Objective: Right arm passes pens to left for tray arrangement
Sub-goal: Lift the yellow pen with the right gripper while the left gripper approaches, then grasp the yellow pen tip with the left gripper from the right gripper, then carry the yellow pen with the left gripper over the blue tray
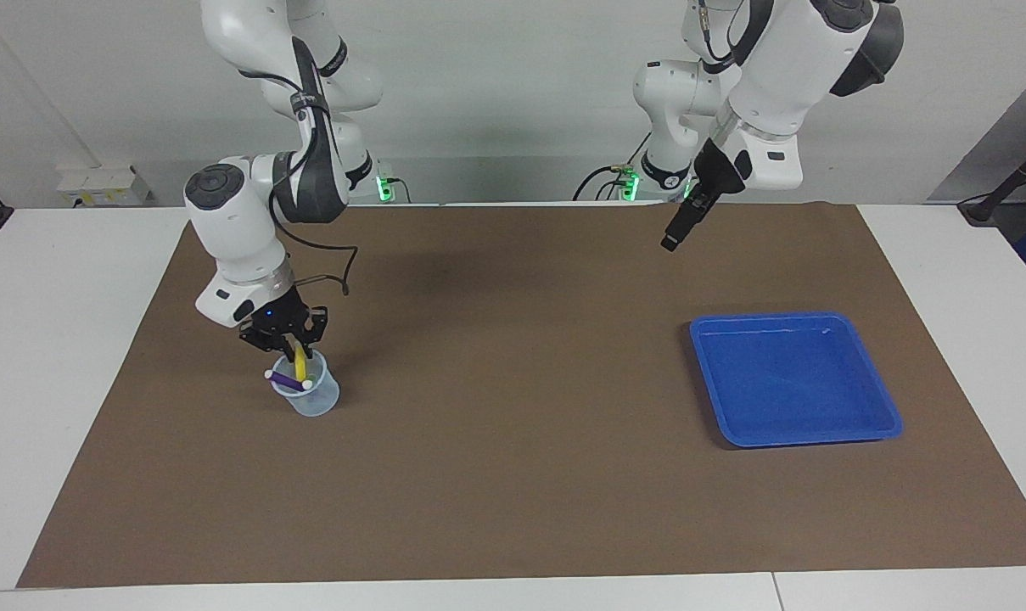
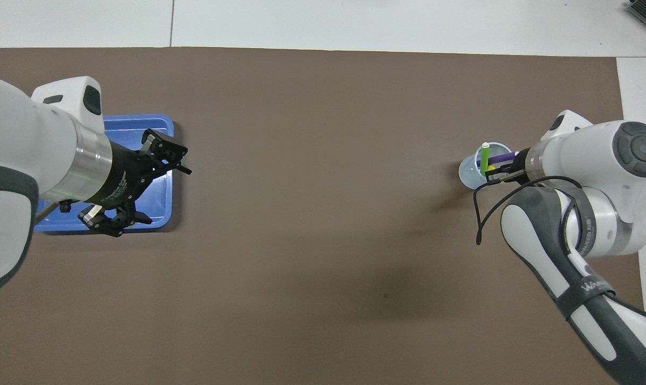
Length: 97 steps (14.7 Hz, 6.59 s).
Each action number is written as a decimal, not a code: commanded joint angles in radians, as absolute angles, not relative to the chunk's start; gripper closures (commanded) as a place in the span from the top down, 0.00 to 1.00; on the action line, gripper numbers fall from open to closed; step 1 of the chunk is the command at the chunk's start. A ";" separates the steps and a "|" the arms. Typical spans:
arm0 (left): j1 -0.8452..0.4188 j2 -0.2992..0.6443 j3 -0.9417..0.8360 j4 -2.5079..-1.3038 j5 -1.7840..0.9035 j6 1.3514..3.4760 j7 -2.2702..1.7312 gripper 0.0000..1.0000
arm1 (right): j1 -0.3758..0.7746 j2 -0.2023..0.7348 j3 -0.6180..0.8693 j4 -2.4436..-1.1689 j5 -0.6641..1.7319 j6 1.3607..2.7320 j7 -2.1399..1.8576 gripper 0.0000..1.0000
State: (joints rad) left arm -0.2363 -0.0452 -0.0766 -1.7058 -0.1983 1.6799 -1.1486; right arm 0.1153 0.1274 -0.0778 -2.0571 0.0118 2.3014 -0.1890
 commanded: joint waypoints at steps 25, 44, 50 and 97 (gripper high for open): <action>-0.606 -0.153 -0.066 -2.088 -0.495 2.489 -1.892 1.00 | 0.100 0.021 -0.089 -1.723 0.078 1.752 -0.198 0.00; -0.764 0.161 -0.077 -1.806 -0.529 2.846 -2.028 1.00 | 0.143 0.022 -0.037 -1.574 0.578 1.618 0.120 0.00; -0.764 0.173 -0.078 -1.812 -0.531 2.839 -2.026 1.00 | 0.143 0.000 -0.012 -1.574 0.580 1.571 0.091 0.00; -0.753 0.107 -0.081 -1.827 -0.531 2.674 -1.945 0.00 | 0.146 -0.015 0.006 -1.577 0.518 1.516 0.112 0.00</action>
State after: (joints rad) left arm -0.7533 0.1283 -0.0932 -1.8253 -0.5099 2.6914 -1.9636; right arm 0.1625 -0.0017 0.0048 -1.5725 0.5486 1.5502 0.1300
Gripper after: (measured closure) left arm 0.819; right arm 0.833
